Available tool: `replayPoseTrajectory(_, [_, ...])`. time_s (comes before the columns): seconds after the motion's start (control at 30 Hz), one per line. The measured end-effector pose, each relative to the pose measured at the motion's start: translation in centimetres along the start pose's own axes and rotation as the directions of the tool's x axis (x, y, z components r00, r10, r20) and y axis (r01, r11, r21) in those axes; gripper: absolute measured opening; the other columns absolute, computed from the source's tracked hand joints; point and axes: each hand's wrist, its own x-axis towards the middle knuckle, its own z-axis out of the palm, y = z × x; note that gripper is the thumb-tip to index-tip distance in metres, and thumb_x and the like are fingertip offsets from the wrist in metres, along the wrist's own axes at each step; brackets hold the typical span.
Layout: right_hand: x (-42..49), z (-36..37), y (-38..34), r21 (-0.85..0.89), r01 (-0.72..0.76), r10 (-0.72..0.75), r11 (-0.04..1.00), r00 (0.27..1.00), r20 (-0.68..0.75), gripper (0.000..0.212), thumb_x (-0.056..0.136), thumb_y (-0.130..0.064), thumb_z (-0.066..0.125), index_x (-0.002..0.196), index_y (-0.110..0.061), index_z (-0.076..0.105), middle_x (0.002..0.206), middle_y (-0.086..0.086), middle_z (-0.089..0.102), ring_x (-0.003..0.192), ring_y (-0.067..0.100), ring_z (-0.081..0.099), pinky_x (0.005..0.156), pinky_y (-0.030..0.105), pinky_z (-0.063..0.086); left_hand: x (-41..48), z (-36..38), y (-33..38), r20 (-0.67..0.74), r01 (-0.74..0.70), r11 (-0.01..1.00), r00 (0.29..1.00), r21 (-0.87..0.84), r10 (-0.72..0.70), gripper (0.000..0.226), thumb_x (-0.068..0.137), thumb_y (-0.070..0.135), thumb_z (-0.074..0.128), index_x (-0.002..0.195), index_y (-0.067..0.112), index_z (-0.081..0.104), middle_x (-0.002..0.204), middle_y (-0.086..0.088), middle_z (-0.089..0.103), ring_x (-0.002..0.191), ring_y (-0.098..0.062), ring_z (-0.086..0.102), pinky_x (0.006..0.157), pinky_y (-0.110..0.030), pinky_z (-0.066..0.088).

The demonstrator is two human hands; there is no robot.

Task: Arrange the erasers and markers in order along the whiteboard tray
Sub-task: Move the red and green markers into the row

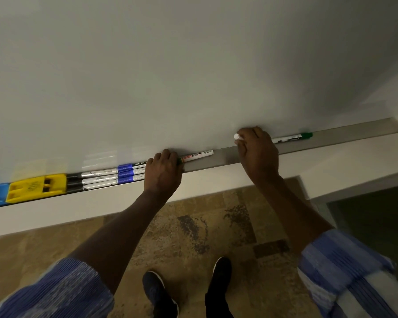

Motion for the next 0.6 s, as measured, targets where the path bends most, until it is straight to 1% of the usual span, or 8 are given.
replayPoseTrajectory(0.07, [0.0, -0.6, -1.5, 0.223, -0.103, 0.128, 0.969, 0.987, -0.098, 0.015, 0.098, -0.021, 0.061, 0.105, -0.010, 0.066, 0.101, 0.004, 0.067, 0.087, 0.013, 0.060, 0.075, 0.017, 0.048, -0.1, 0.0, 0.5, -0.010, -0.009, 0.999, 1.000, -0.035, 0.009, 0.022, 0.092, 0.033, 0.061, 0.091, 0.011, 0.060, 0.087, -0.010, 0.060, 0.076, -0.032, 0.058, 0.065, -0.043, 0.050])
replayPoseTrajectory(0.13, [-0.2, -1.1, -3.0, 0.436, -0.254, 0.336, 0.863, 0.934, -0.121, 0.015, 0.097, -0.022, 0.062, 0.105, -0.010, 0.066, 0.098, -0.001, 0.068, 0.083, 0.007, 0.062, 0.074, 0.010, 0.047, -0.2, -0.1, 0.9, -0.030, -0.026, 0.996, 0.999, -0.080, 0.024, 0.028, 0.094, 0.039, 0.060, 0.101, 0.012, 0.061, 0.091, -0.009, 0.062, 0.079, -0.031, 0.060, 0.067, -0.042, 0.050])
replayPoseTrajectory(0.2, [-0.7, -0.8, -3.9, 0.590, -0.411, 0.532, 0.695, 0.846, -0.036, 0.014, 0.095, -0.025, 0.065, 0.106, -0.016, 0.064, 0.096, -0.006, 0.069, 0.082, 0.004, 0.065, 0.074, 0.014, 0.052, -0.2, -0.4, 1.2, -0.050, -0.051, 0.990, 0.998, -0.130, 0.045, 0.039, 0.095, 0.047, 0.058, 0.113, 0.013, 0.060, 0.099, -0.008, 0.064, 0.084, -0.029, 0.061, 0.069, -0.041, 0.051])
replayPoseTrajectory(0.27, [-1.3, 0.1, -4.4, 0.697, -0.518, 0.642, 0.496, 0.759, 0.108, 0.016, 0.091, -0.028, 0.068, 0.105, -0.026, 0.061, 0.098, -0.005, 0.071, 0.084, 0.013, 0.070, 0.078, 0.032, 0.060, -0.2, -0.7, 1.5, -0.050, -0.093, 0.981, 0.995, -0.172, 0.086, 0.048, 0.095, 0.053, 0.057, 0.121, 0.013, 0.058, 0.106, -0.007, 0.065, 0.088, -0.027, 0.062, 0.071, -0.041, 0.053])
replayPoseTrajectory(0.33, [-1.8, 0.8, -4.7, 0.739, -0.594, 0.699, 0.317, 0.674, 0.242, 0.019, 0.089, -0.023, 0.070, 0.104, -0.025, 0.060, 0.098, 0.005, 0.072, 0.080, 0.022, 0.073, 0.075, 0.041, 0.062, -0.1, -0.9, 1.6, -0.056, -0.150, 0.971, 0.988, -0.185, 0.142, 0.050, 0.094, 0.055, 0.058, 0.122, 0.014, 0.059, 0.105, -0.005, 0.065, 0.088, -0.025, 0.061, 0.071, -0.039, 0.052])
replayPoseTrajectory(0.43, [-2.0, 1.6, -5.4, 0.729, -0.677, 0.739, 0.100, 0.541, 0.402, 0.020, 0.089, -0.010, 0.070, 0.106, -0.013, 0.059, 0.101, 0.017, 0.071, 0.076, 0.027, 0.074, 0.074, 0.039, 0.062, 0.0, -0.6, 1.5, -0.058, -0.207, 0.963, 0.978, -0.171, 0.200, 0.035, 0.093, 0.043, 0.063, 0.113, 0.014, 0.063, 0.096, -0.005, 0.064, 0.081, -0.027, 0.060, 0.065, -0.037, 0.048])
replayPoseTrajectory(0.5, [-2.2, 2.2, -5.7, 0.686, -0.727, 0.735, 0.029, 0.481, 0.477, 0.019, 0.089, -0.008, 0.070, 0.106, -0.011, 0.060, 0.102, 0.019, 0.071, 0.078, 0.028, 0.075, 0.075, 0.040, 0.063, 0.0, -0.4, 1.4, -0.052, -0.208, 0.966, 0.978, -0.153, 0.202, 0.022, 0.092, 0.031, 0.066, 0.104, 0.012, 0.064, 0.091, -0.006, 0.064, 0.076, -0.029, 0.060, 0.060, -0.038, 0.047])
replayPoseTrajectory(0.6, [-2.4, 2.8, -5.8, 0.624, -0.781, 0.728, 0.024, 0.442, 0.525, 0.013, 0.090, -0.005, 0.066, 0.099, -0.013, 0.061, 0.097, 0.016, 0.073, 0.076, 0.024, 0.075, 0.078, 0.042, 0.063, 0.0, -0.1, 1.2, -0.041, -0.180, 0.980, 0.983, -0.085, 0.177, 0.013, 0.089, 0.023, 0.068, 0.094, 0.012, 0.064, 0.086, -0.007, 0.062, 0.071, -0.030, 0.058, 0.057, -0.036, 0.042])
